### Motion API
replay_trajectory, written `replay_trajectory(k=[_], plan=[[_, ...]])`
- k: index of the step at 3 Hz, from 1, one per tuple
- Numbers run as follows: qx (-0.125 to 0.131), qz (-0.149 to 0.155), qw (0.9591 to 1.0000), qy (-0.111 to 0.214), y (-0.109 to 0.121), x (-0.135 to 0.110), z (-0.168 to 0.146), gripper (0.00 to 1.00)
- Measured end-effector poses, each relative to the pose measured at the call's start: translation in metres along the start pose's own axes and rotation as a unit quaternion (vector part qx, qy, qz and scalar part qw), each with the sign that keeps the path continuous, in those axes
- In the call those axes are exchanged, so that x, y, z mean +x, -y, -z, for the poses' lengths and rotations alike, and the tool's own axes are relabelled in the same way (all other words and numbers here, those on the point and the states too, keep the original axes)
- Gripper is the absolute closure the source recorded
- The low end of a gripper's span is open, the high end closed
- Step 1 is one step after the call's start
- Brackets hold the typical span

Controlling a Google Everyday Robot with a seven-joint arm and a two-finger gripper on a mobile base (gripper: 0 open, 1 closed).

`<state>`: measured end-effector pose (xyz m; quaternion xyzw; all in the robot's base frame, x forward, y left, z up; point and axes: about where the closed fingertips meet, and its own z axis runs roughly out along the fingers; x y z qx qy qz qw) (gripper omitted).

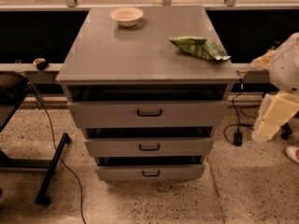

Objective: Open bottom drawer

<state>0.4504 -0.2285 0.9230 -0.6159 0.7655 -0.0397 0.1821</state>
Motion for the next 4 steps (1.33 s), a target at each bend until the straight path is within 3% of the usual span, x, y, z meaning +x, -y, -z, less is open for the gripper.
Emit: replay_trajectory(k=[1, 2, 3, 4], plan=[[-0.002, 0.004, 0.9999, 0.011, -0.003, -0.007, 0.003, 0.00], [-0.047, -0.057, 0.9968, 0.030, -0.030, 0.052, -0.083, 0.00], [-0.066, -0.090, 0.9923, 0.053, -0.073, 0.106, -0.159, 0.00], [-0.060, -0.096, 0.9919, 0.057, -0.075, 0.116, -0.175, 0.00]])
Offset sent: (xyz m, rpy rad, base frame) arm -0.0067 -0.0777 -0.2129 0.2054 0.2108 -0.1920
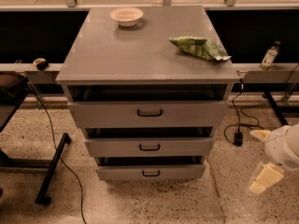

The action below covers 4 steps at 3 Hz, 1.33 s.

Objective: Open bottom drawer

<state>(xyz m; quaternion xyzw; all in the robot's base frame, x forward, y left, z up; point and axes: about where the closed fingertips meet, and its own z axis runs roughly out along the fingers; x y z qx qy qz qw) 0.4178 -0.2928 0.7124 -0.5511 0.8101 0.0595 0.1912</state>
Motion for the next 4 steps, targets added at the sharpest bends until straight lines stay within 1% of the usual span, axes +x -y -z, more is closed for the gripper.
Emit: replay_trajectory(k=[1, 2, 3, 4], plan=[[-0.014, 0.009, 0.9996, 0.022, 0.003, -0.010, -0.016, 0.00], [-0.034, 0.007, 0.9889, 0.145, -0.009, -0.029, -0.099, 0.00], [-0.009, 0.009, 0.9672, 0.254, 0.002, -0.032, -0.130, 0.00], [-0.022, 0.025, 0.9606, 0.276, -0.009, -0.024, -0.164, 0.00]])
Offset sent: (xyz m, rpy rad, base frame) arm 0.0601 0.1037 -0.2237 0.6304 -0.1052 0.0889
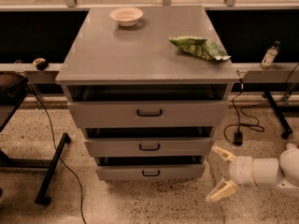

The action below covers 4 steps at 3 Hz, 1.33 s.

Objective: Open bottom drawer

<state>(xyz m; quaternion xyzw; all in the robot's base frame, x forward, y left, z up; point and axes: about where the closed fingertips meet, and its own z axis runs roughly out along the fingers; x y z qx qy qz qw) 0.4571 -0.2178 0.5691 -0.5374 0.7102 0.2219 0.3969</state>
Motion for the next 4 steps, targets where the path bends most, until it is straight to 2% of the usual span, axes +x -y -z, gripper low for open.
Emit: replay_trajectory(k=[1, 2, 3, 4], plan=[[-0.027, 0.001, 0.9996, 0.005, 0.006, 0.019, -0.039, 0.00], [-0.049, 0.002, 0.9973, 0.055, 0.004, 0.054, -0.076, 0.00], [-0.073, 0.019, 0.9901, 0.118, 0.002, 0.075, -0.087, 0.00], [-0.093, 0.023, 0.9864, 0.134, -0.005, 0.073, -0.085, 0.00]])
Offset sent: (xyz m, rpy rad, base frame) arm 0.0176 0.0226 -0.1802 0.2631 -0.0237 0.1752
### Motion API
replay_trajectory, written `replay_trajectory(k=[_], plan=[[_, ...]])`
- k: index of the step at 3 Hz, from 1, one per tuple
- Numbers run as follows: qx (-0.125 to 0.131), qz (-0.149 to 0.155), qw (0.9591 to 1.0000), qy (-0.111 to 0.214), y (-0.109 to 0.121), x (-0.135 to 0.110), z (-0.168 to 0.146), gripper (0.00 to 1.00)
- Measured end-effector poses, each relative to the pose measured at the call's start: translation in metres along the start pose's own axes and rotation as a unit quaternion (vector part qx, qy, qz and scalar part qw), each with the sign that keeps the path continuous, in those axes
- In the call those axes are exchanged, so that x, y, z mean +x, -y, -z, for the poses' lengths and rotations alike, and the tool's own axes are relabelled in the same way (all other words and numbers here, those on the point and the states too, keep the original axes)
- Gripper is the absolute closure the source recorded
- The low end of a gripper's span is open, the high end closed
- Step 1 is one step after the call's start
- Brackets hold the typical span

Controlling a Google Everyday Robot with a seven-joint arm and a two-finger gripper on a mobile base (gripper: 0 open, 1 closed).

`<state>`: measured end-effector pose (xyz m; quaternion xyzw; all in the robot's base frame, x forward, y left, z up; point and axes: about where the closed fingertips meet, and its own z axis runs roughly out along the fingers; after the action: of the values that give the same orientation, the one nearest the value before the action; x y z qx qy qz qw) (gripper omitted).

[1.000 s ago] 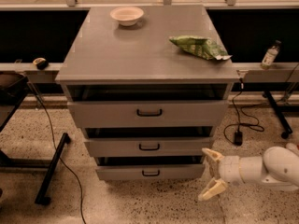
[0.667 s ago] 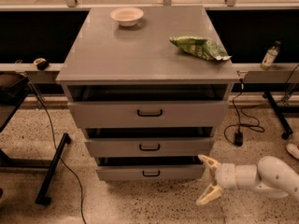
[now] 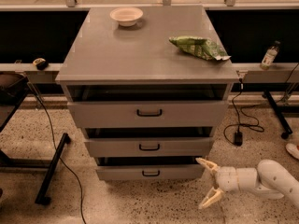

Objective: Open bottom drawer

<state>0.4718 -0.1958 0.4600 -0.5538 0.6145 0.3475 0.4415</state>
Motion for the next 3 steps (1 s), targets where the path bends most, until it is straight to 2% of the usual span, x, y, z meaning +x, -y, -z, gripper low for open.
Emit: replay_trajectory(k=[1, 2, 3], plan=[[0.039, 0.008, 0.9991, -0.015, 0.019, 0.030, -0.018, 0.00], [0.087, 0.035, 0.9949, -0.039, 0.034, 0.060, -0.029, 0.00], [0.098, 0.039, 0.9933, -0.046, 0.039, 0.065, -0.030, 0.00]])
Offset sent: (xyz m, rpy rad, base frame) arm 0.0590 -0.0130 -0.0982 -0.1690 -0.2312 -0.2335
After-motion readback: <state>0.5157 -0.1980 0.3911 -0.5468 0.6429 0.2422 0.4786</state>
